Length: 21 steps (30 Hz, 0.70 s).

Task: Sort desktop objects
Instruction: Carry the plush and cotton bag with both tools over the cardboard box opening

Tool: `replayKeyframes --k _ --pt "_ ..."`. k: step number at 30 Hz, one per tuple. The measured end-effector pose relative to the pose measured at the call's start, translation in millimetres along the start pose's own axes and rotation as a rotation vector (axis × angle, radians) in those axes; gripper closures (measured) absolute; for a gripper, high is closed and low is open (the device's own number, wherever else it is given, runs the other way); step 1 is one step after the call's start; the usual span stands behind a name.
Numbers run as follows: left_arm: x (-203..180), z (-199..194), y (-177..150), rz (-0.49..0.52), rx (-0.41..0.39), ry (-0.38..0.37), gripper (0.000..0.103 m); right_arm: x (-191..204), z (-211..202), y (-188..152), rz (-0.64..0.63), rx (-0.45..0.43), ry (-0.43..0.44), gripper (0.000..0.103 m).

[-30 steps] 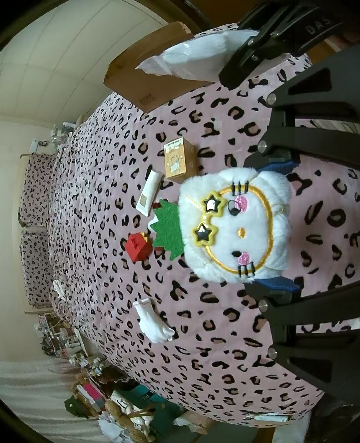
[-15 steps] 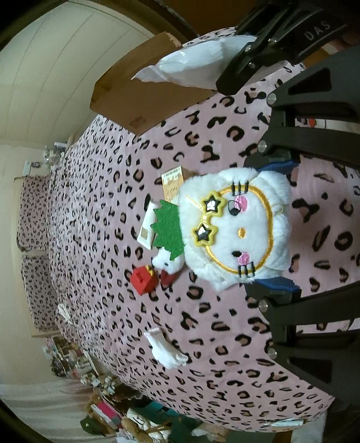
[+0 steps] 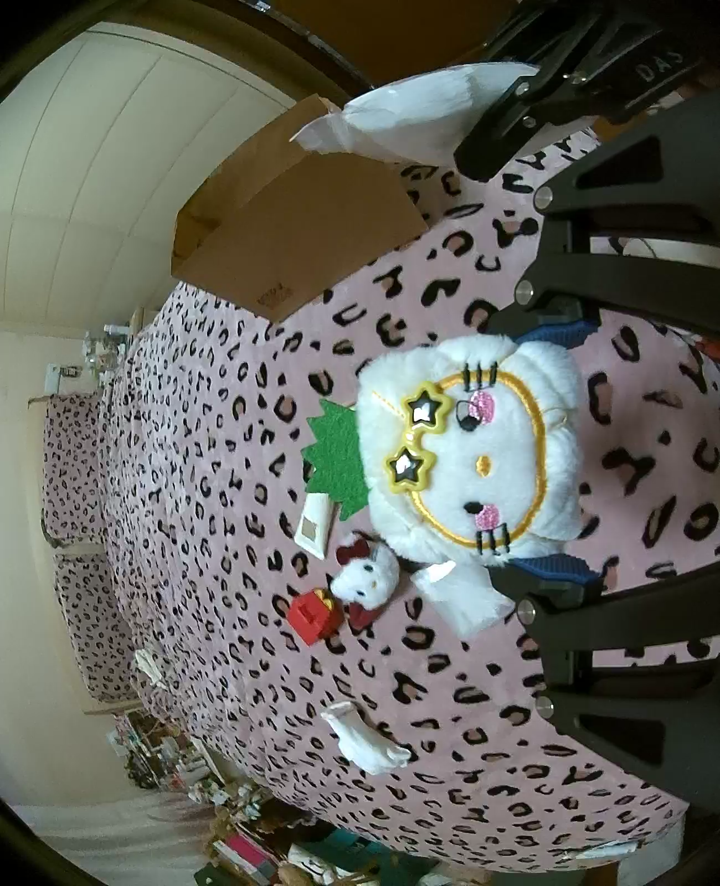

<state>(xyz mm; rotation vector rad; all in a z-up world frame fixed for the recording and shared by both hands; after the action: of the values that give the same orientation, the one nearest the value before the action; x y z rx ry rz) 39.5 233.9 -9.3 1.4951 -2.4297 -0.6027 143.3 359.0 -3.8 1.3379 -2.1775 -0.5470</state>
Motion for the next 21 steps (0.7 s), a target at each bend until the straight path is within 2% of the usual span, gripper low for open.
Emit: replayKeyframes --k 21 --pt "-51.8 11.9 24.2 0.108 -0.004 -0.031 0.044 -39.2 -8.4 11.4 0.053 -0.037 -0.045 0.069"
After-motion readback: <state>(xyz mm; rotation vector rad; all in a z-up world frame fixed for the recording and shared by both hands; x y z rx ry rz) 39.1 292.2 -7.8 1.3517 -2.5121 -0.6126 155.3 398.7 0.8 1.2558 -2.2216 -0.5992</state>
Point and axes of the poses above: each gripper's, at about its wrist camera, not at the fingertips, and z roughly the way its jaws point, x to its left, y to its top, the point moved 3 cm from there along z, roughly the way its jaws point, and after that the axes turned 7 degrees about x, right-handed, at the moved point
